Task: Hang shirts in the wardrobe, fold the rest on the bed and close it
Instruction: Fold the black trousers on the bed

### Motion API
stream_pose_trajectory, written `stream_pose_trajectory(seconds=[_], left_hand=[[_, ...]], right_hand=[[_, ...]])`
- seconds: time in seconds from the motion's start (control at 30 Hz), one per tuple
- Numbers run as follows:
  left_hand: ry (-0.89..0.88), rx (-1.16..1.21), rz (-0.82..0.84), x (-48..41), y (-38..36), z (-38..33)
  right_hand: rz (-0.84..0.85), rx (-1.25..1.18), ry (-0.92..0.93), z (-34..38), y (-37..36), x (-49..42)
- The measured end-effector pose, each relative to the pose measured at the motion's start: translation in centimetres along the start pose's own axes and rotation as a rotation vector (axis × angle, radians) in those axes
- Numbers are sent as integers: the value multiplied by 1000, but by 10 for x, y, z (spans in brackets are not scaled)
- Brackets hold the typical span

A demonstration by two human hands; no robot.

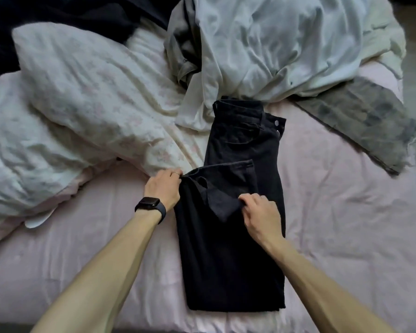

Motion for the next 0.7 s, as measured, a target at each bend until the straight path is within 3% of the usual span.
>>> stream_pose_trajectory(seconds=[0.07, 0.13, 0.33, 0.5, 0.7], left_hand=[[45, 43, -11, 0, -3, 7], [77, 47, -8, -2, -4, 9], [87, -88, 0, -2, -10, -2], [84, -39, -30, -1, -8, -3], [49, 25, -64, -6, 7, -3]], right_hand=[[-53, -263, -343, -34, 2, -15], [-67, -298, -491, -47, 2, -27], [43, 36, -404, -24, 4, -64], [45, -156, -603, -30, 2, -77], [21, -553, -644, -42, 7, -76]])
Point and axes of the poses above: each hand's wrist, its own x-axis away from the middle knuckle, its own y-axis out of the back of the hand, z = x × y, the point moved 10 cm from there along -x, towards the middle knuckle, and after that the axes turned 4 degrees about -y, right-handed, at the moved point
